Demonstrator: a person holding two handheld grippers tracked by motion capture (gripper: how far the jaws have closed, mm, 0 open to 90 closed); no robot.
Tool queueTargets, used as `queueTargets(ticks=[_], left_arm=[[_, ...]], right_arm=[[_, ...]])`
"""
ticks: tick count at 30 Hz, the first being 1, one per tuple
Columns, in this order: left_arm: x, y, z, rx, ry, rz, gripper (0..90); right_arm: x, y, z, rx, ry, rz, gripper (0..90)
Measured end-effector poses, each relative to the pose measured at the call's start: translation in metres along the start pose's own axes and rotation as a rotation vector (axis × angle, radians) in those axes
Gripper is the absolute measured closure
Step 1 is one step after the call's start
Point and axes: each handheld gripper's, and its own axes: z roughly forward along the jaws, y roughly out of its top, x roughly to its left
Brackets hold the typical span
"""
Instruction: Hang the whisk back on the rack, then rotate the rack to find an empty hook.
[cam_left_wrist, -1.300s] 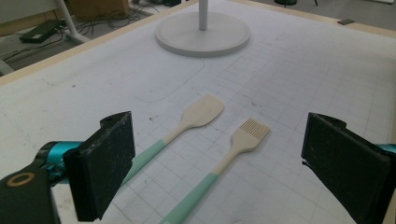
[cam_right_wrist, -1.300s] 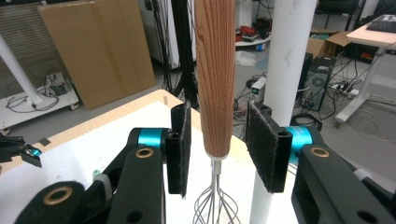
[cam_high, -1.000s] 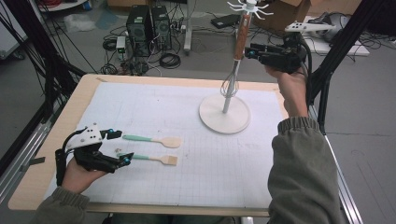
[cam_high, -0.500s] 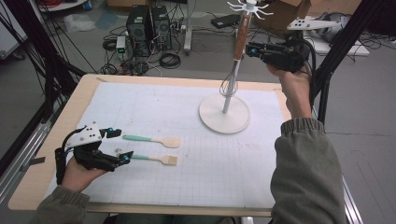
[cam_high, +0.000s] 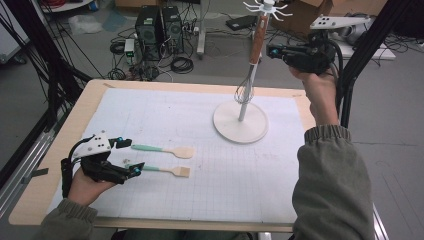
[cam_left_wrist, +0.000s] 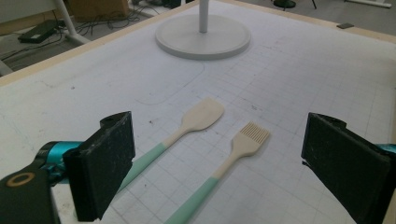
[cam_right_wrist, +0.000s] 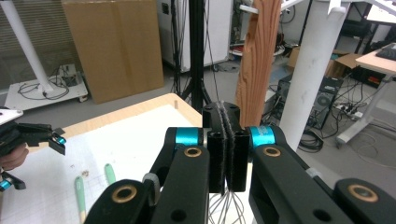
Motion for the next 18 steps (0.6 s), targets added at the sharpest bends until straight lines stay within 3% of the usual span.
queueTargets(ticks=[18], left_arm=[[0.0019, -0.0011, 0.0005, 0.001, 0.002, 0.0, 10.2]], right_arm=[[-0.0013, 0.0038, -0.0026, -0.01, 0.012, 0.005, 89.5]])
